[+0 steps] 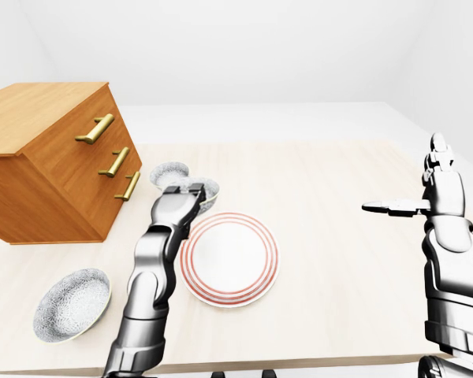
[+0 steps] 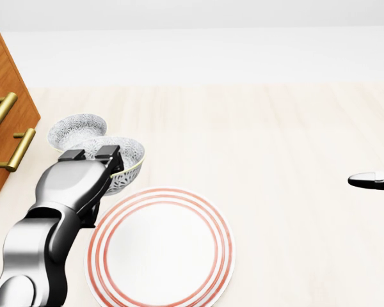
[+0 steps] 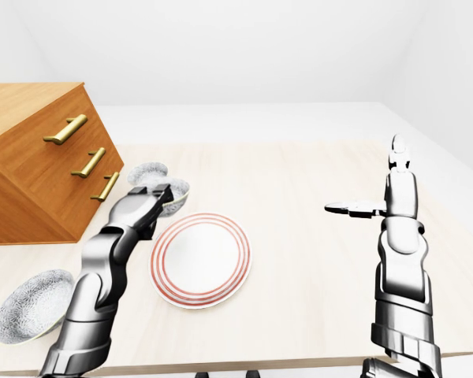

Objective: Put the bowl in the middle on the plate.

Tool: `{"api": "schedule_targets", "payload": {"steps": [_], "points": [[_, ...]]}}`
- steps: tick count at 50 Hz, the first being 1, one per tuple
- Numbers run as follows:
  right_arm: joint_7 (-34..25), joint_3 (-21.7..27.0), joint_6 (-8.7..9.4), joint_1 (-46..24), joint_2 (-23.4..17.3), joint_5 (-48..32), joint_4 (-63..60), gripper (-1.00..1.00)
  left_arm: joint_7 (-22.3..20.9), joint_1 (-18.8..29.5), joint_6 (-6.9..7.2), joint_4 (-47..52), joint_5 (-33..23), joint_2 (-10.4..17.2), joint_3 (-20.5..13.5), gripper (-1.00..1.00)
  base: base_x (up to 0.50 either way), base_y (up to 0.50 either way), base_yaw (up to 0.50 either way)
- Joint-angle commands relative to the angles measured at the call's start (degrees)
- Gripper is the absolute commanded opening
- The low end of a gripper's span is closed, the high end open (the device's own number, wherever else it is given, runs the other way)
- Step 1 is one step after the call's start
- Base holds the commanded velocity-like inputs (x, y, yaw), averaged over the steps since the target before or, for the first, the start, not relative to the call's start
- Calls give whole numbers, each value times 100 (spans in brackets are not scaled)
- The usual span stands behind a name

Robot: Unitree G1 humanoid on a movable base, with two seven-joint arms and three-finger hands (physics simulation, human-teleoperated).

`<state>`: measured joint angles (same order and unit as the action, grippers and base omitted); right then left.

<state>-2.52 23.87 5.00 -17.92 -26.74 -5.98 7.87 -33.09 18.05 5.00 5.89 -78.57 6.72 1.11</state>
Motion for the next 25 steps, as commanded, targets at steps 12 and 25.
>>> {"api": "schedule_targets", "payload": {"steps": [12,25], "points": [[0,-6,0,-8,0,-26,6,100,-476,-1060,0,2071,137,-784,674,-100,0,0,0],[0,-13,0,-7,4,-42,44,100,-484,-1730,0,2665,-98,-1025,1321,-100,0,0,0]]}}
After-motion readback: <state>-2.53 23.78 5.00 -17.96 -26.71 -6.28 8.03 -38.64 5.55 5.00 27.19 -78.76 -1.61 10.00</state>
